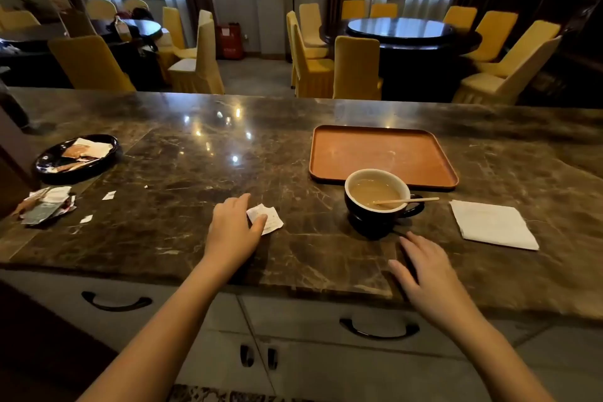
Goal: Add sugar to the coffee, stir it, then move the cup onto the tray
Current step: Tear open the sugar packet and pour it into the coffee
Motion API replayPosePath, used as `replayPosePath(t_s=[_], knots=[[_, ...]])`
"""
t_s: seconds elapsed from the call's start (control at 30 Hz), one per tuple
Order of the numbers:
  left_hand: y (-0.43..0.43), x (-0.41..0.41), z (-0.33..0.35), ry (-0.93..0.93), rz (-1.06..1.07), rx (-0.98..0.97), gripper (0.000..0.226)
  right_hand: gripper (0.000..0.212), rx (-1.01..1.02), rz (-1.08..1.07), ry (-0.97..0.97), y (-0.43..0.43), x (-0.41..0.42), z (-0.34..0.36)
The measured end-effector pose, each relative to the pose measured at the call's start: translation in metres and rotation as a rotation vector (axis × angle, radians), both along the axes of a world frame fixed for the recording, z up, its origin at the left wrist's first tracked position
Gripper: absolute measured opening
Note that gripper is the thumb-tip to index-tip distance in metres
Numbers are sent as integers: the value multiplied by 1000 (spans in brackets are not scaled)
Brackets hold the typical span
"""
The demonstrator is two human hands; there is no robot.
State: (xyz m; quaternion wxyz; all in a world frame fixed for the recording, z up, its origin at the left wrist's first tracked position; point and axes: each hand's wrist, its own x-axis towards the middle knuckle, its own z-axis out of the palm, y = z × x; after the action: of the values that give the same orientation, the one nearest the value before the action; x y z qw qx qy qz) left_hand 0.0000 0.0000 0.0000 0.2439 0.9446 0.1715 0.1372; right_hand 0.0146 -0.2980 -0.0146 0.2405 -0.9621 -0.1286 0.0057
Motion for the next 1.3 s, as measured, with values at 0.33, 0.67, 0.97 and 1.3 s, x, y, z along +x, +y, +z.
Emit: replayPosePath(t_s=[0.33, 0.67, 0.97, 1.3], knots=[[-2, 18, -5, 129, 22, 79, 36, 99, -321, 55, -72, 5, -5, -19], [-4, 19, 2, 37, 22, -237, 23, 110, -287, 51, -115, 6, -6, -21], [-45, -2, 34, 28, -267, -639, 10, 65, -89, -18, -249, 4, -10, -29], [-94, 0, 73, 13, -671, -624, 12, 55, 1069, -106, 584, 21, -31, 44]])
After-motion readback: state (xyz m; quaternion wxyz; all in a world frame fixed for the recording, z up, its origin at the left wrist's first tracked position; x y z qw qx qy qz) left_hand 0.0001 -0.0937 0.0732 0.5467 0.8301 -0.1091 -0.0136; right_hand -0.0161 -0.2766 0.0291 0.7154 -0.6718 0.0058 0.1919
